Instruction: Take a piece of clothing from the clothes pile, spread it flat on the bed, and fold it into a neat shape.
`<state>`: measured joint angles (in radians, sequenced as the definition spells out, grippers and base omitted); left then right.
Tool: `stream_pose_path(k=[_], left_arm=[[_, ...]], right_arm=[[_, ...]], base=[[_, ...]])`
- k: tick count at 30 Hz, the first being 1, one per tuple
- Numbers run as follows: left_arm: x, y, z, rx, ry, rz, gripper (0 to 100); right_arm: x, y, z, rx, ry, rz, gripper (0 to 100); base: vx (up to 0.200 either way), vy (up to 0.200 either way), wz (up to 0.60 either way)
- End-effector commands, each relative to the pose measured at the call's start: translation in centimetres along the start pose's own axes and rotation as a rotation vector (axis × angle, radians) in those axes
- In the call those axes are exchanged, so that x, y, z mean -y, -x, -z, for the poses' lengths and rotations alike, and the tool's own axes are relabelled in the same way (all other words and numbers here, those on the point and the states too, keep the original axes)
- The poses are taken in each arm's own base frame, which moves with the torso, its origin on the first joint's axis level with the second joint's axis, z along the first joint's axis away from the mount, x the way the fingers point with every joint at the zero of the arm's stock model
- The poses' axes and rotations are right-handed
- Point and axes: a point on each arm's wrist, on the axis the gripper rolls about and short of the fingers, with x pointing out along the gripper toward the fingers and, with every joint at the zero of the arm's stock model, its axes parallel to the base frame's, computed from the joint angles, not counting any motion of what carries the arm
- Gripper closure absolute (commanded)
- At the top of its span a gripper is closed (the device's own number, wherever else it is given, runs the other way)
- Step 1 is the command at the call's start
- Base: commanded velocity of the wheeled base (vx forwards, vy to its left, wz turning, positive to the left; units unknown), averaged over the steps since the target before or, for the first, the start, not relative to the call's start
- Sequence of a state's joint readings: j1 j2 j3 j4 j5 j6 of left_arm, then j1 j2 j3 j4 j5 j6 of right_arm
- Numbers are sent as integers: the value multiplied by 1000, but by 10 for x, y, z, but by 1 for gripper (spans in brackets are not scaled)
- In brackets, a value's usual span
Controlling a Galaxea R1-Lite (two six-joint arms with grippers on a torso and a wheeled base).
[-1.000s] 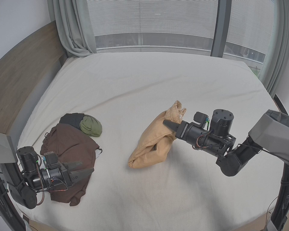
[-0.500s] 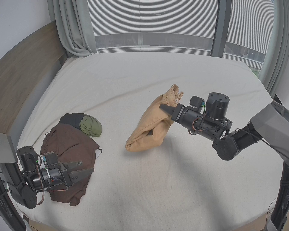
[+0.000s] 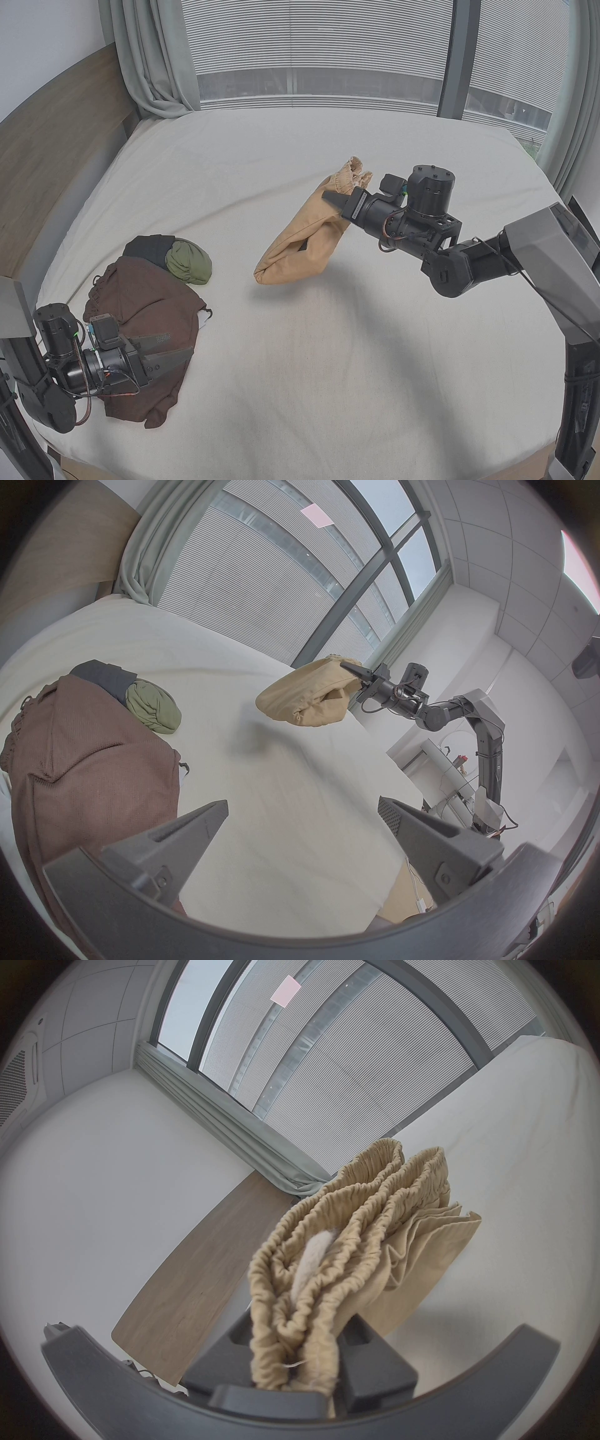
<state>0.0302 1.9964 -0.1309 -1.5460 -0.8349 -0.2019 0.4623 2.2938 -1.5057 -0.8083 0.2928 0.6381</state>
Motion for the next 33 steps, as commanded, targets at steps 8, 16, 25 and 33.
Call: stream_pose_path(k=[8,16,25,33], left_arm=[[-1,2,-1,6,0,-5,0],[-1,2,0,4,2,-4,0],[-3,4,-1,7,5,-3,0],[-4,5,-1,8,6,-6,0]], right_arm=[[25,-26,-2,5,-3,27,100],[50,-32,7,0,-11,60,100],[100,-27,46,-69,-44,160,100],[122,3,81,-129,-72,226,100]], base=[[0,0,0],[0,0,0],[0,0,0],[0,0,0]])
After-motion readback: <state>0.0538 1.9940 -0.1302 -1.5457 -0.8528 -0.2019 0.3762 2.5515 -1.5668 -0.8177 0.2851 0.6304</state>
